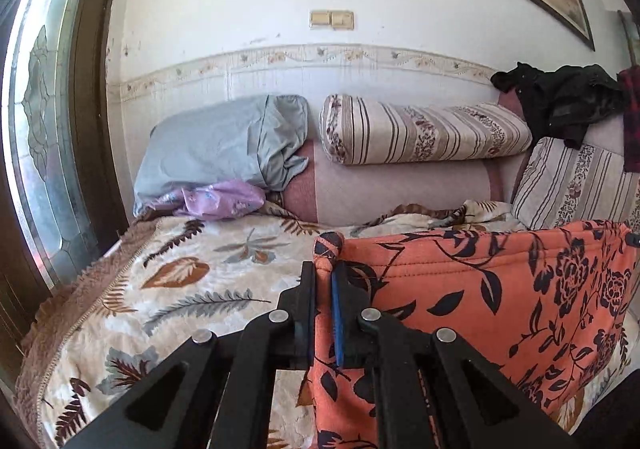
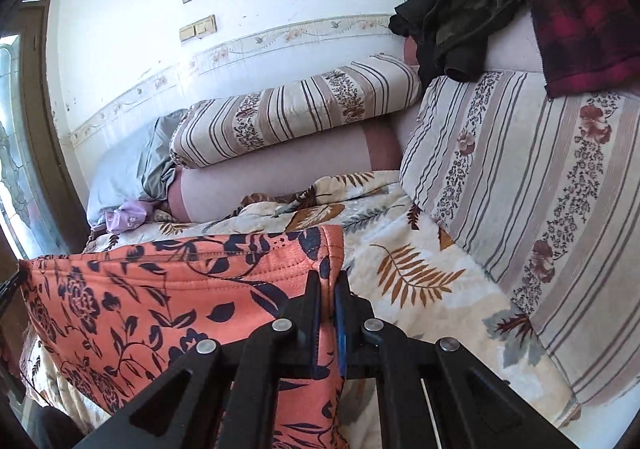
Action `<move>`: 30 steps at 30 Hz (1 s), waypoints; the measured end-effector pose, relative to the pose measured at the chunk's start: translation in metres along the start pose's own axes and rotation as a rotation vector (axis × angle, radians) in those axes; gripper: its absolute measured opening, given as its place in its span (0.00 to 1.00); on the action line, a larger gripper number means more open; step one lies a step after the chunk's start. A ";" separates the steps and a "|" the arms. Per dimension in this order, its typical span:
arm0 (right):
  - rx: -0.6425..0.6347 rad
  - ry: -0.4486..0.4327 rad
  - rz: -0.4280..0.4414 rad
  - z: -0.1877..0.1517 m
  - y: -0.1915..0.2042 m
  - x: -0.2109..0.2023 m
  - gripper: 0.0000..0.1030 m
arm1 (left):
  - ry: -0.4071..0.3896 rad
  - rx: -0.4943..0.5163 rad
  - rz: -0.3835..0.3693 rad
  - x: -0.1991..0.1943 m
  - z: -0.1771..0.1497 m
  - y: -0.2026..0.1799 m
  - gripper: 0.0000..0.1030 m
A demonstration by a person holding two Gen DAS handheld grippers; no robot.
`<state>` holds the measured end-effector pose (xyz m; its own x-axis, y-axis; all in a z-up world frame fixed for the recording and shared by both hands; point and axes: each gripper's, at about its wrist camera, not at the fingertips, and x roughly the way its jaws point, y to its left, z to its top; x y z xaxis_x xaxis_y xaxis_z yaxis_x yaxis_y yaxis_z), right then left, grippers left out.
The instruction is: Fold small clothes
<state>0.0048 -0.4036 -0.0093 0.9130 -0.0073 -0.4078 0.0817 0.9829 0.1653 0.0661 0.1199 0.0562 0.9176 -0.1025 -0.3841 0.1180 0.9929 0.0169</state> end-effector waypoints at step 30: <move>0.242 0.478 0.184 -0.134 0.018 0.097 0.87 | 0.536 -0.025 0.073 0.077 -0.150 -0.016 0.73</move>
<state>0.0414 -0.3617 -0.1662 0.6432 0.2996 -0.7046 0.0788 0.8895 0.4501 0.0782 0.1049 -0.1119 0.6001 0.0051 -0.7999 0.0462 0.9981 0.0410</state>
